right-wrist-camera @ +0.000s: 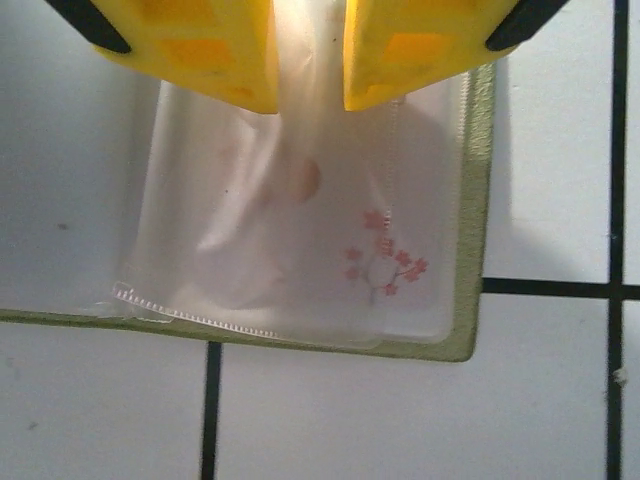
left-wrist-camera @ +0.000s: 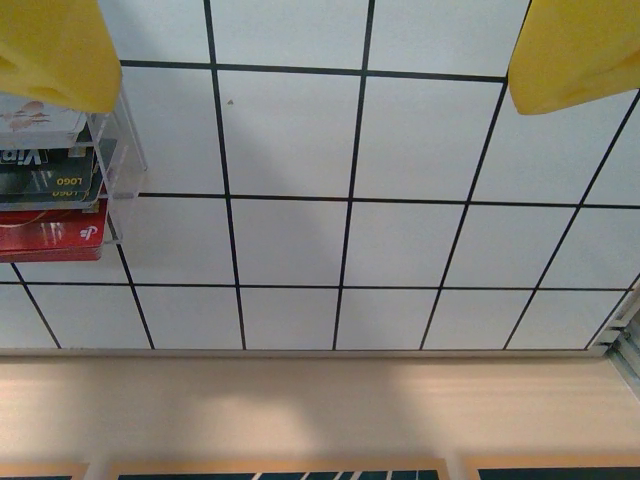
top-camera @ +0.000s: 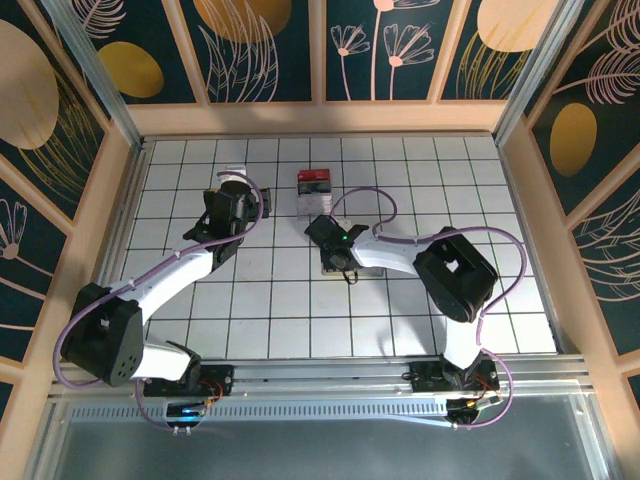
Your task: Take the credit cards out of the card holder
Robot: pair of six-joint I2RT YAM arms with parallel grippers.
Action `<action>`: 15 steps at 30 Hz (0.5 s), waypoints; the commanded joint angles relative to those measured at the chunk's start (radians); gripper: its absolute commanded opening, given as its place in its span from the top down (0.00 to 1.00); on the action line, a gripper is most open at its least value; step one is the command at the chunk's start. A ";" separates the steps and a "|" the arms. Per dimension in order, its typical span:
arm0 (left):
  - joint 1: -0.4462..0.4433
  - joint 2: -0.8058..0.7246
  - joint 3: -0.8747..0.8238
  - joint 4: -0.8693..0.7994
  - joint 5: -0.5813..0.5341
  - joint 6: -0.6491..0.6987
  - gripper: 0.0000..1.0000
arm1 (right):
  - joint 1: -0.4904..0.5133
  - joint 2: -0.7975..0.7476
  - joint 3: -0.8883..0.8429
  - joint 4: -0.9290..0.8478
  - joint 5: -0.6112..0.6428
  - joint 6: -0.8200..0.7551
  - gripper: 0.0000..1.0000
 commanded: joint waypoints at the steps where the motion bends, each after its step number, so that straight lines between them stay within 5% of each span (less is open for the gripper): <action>1: 0.005 -0.003 0.028 -0.013 -0.005 0.009 0.01 | -0.004 -0.037 -0.027 -0.072 0.082 0.027 0.79; 15: -0.013 -0.037 -0.012 0.041 0.133 0.056 0.01 | -0.046 -0.109 -0.061 -0.065 0.130 0.036 0.72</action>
